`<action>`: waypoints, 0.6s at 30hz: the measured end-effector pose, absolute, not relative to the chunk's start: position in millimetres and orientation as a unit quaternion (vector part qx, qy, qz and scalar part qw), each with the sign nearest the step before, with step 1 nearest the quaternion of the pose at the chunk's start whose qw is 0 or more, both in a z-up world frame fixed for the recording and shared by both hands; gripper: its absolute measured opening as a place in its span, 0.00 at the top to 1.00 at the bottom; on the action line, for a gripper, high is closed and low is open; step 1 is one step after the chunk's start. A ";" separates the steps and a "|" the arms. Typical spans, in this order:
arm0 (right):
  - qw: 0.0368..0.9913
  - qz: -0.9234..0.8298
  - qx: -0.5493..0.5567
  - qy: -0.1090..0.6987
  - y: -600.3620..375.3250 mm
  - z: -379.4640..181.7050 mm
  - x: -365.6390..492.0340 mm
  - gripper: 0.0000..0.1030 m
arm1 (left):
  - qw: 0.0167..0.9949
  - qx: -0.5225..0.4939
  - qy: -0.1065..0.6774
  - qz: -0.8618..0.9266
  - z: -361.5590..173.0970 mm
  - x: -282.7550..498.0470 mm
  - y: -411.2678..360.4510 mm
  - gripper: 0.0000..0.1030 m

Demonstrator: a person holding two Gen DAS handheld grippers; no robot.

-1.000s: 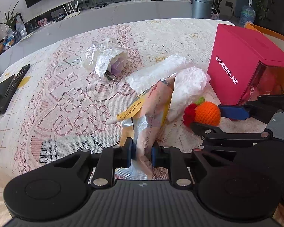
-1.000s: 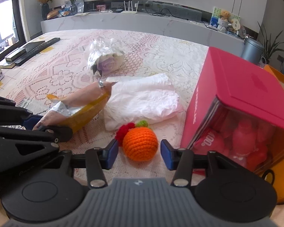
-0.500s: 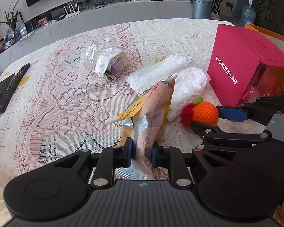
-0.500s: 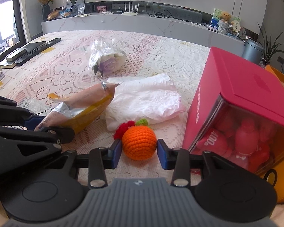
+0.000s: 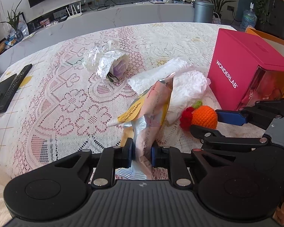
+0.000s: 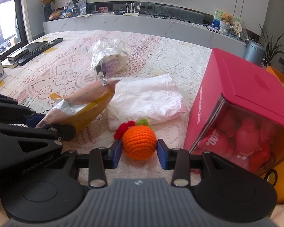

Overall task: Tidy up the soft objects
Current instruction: 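Carry the snack packet and orange ball into the shoebox and open both tools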

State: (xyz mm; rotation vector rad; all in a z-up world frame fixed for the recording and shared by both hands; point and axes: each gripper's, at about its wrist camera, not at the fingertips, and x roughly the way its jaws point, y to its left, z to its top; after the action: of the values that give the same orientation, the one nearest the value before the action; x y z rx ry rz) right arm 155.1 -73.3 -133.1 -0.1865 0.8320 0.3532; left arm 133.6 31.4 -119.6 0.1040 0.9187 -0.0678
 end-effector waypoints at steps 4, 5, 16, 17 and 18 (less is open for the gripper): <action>0.897 0.172 -0.087 0.398 -74.1 -128.5 152.4 0.62 | 0.899 0.046 0.435 -0.034 -114.0 130.3 33.1 0.81; 0.897 0.173 -0.085 0.397 -75.0 -126.5 151.5 0.62 | 0.901 0.044 0.431 -0.033 -111.5 129.2 33.6 0.81; 0.904 0.185 -0.078 0.376 -85.0 -92.3 129.4 0.62 | 0.909 0.011 0.416 -0.032 -83.0 109.5 37.0 0.81; 0.905 0.186 -0.079 0.375 -85.3 -88.3 126.9 0.62 | 0.909 0.007 0.416 -0.032 -80.3 107.7 37.3 0.81; 0.905 0.186 -0.080 0.374 -85.9 -84.5 124.6 0.62 | 0.909 0.004 0.416 -0.032 -77.7 106.4 38.0 0.81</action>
State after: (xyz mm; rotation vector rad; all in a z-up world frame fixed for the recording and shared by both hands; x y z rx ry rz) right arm 124.6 -85.9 -84.5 -0.1645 0.7728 0.3842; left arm 106.4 38.0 -77.7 0.0077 0.8582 -0.0653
